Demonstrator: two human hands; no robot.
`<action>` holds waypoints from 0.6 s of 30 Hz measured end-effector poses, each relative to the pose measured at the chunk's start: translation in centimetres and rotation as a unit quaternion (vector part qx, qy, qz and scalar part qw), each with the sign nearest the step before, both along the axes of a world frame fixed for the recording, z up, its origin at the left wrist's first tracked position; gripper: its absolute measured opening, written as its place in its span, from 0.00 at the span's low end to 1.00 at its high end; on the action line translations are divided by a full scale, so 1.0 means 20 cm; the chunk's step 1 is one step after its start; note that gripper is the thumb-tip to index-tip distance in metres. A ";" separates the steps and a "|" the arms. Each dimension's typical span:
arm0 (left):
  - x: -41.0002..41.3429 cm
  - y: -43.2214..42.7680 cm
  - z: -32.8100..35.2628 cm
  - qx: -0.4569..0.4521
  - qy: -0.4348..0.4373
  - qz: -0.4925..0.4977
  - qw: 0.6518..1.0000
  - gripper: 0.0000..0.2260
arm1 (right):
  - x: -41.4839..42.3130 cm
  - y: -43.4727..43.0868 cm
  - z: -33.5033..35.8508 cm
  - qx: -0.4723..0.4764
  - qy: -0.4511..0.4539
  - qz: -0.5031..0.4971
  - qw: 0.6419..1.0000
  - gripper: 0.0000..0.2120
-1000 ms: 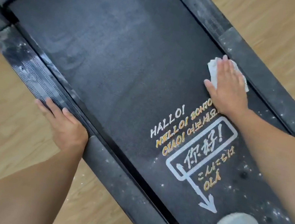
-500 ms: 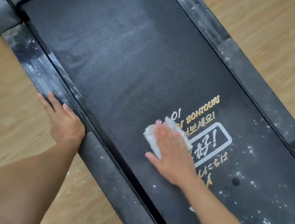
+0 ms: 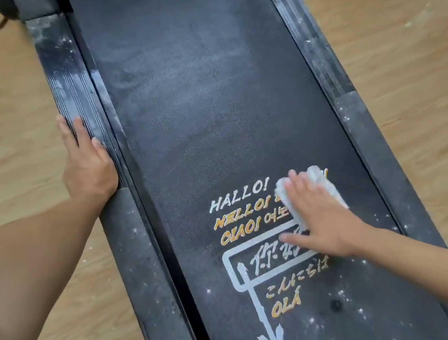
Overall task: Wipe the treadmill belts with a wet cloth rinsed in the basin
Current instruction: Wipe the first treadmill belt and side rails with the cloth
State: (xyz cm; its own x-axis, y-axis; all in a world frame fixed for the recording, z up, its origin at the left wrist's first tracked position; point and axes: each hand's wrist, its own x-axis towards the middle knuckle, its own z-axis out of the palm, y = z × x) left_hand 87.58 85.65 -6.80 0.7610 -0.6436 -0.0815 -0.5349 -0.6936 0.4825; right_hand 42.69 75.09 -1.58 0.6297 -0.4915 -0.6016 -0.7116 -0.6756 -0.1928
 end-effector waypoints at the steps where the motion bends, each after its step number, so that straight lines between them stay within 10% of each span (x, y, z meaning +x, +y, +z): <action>1: 0.00 0.01 0.01 0.001 0.002 0.005 1.000 0.25 | 0.01 0.07 0.07 0.034 -0.002 0.113 0.993 0.50; 4: -0.01 0.01 0.02 -0.002 -0.001 0.010 1.000 0.25 | -0.06 0.21 0.17 0.014 -0.050 0.232 0.971 0.40; 8: -0.03 0.02 0.01 -0.001 -0.014 0.000 1.000 0.25 | -0.17 0.18 0.18 0.003 -0.118 -0.043 0.992 0.36; 12: 0.00 0.00 0.00 0.030 -0.036 -0.021 0.999 0.26 | -0.20 0.24 0.04 0.005 -0.176 -0.329 0.928 0.29; 18: -0.34 -0.01 0.09 0.064 -0.071 -0.026 0.995 0.28 | -0.16 0.39 -0.05 -0.007 -0.189 -0.323 0.927 0.14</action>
